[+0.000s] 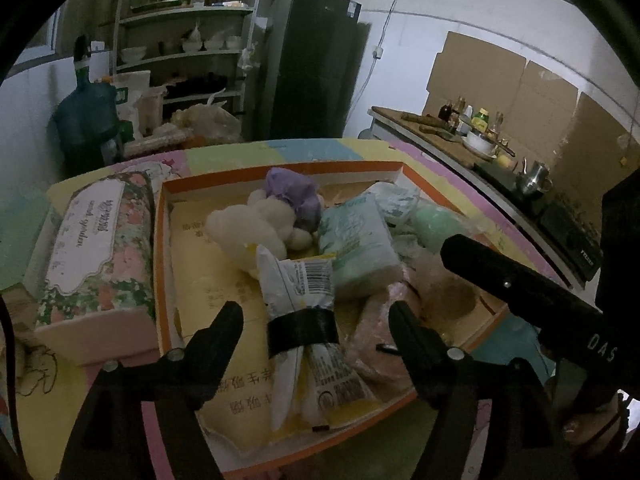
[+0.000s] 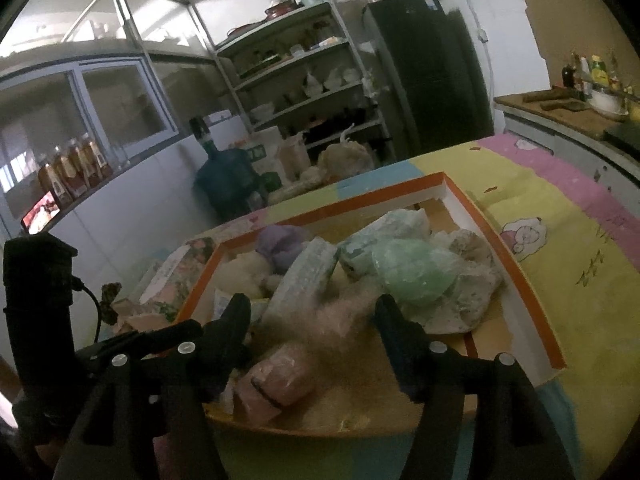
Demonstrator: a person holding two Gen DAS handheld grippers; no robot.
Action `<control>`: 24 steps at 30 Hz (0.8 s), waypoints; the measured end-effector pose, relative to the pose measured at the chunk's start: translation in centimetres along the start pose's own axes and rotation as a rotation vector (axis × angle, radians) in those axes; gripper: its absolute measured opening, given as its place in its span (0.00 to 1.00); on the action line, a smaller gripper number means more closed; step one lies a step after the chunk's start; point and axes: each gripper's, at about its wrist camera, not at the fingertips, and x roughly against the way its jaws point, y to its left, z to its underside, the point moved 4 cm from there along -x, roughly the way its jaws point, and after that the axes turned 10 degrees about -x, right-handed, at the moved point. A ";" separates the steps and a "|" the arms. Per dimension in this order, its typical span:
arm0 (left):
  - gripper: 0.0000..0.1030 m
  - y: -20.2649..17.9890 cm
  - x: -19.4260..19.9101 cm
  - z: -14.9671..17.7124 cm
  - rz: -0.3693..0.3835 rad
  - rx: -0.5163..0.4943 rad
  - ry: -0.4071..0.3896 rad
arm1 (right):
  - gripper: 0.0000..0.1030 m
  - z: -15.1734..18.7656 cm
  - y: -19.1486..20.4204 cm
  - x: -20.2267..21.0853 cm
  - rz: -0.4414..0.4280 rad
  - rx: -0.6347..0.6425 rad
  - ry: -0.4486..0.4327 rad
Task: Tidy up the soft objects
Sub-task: 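Withdraw the open left tool from the box back toward the table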
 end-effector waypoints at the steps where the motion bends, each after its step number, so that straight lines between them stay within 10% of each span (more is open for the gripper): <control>1: 0.74 0.0 0.2 0.0 -0.004 -0.002 -0.005 | 0.66 0.0 0.0 0.1 0.000 0.000 -0.003; 24: 0.79 -0.3 4.2 0.5 -0.037 0.000 -0.078 | 0.66 0.4 2.0 3.3 -0.012 0.035 -0.045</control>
